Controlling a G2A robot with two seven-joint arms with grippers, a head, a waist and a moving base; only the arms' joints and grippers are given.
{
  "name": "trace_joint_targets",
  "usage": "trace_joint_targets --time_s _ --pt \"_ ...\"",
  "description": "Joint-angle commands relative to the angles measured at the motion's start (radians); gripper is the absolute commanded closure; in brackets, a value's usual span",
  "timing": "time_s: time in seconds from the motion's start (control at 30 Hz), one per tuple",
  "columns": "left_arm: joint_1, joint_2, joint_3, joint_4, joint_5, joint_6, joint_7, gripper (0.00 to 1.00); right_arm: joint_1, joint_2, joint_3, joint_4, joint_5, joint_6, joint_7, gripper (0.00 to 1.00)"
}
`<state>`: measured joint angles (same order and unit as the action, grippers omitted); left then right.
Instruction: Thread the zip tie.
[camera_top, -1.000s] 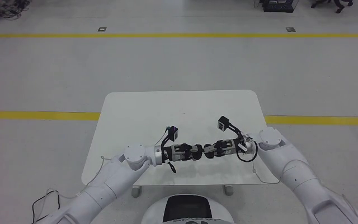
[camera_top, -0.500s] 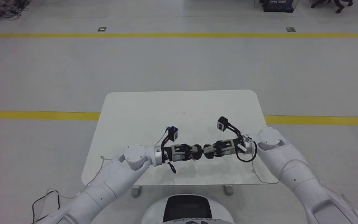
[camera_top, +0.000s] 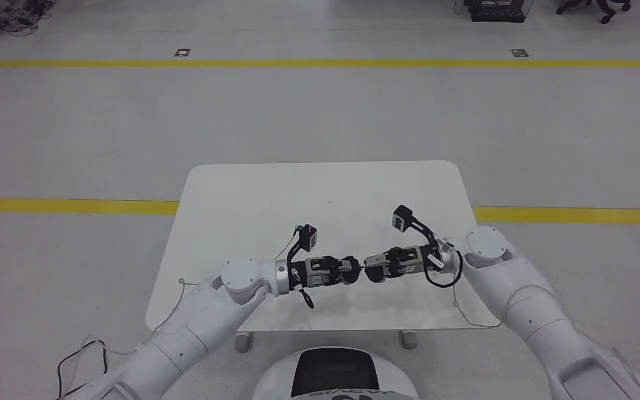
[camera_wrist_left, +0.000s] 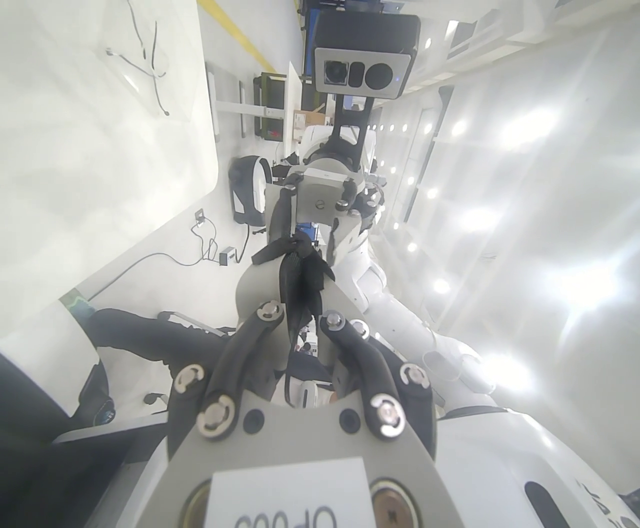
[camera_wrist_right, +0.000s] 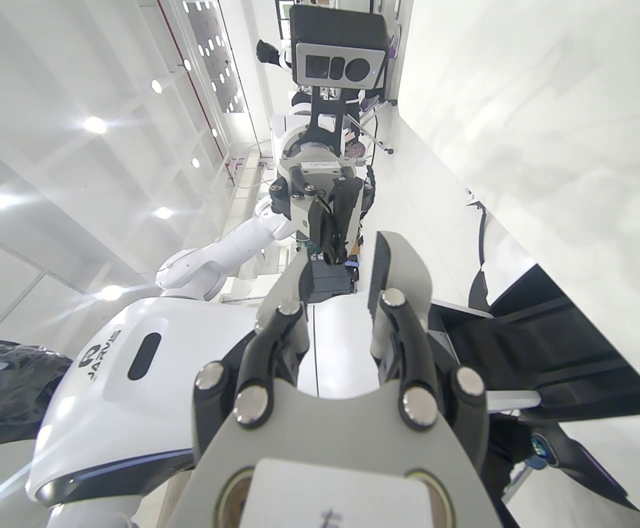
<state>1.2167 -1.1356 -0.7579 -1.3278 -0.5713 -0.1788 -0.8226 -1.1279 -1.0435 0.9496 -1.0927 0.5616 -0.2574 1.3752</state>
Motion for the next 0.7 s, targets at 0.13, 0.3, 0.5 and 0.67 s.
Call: trace_joint_targets --time_s 0.13,0.3,0.5,0.67 --pt "0.007 0.008 -0.016 0.001 0.036 -0.034 0.008 1.0 -0.03 0.025 0.072 -0.034 -0.016 0.009 -0.02 0.0" --pt "0.01 0.01 -0.021 0.004 0.043 -0.061 0.001 1.0 -0.032 0.026 0.076 -0.037 -0.016 0.01 -0.019 0.0" --pt "0.008 0.011 -0.011 -0.004 0.11 -0.059 0.033 1.0 -0.032 0.026 0.076 -0.037 -0.016 0.01 -0.019 0.0" --pt "0.023 0.027 -0.046 -0.021 0.156 -0.091 0.043 1.0 -0.032 0.026 0.076 -0.037 -0.016 0.01 -0.019 0.0"
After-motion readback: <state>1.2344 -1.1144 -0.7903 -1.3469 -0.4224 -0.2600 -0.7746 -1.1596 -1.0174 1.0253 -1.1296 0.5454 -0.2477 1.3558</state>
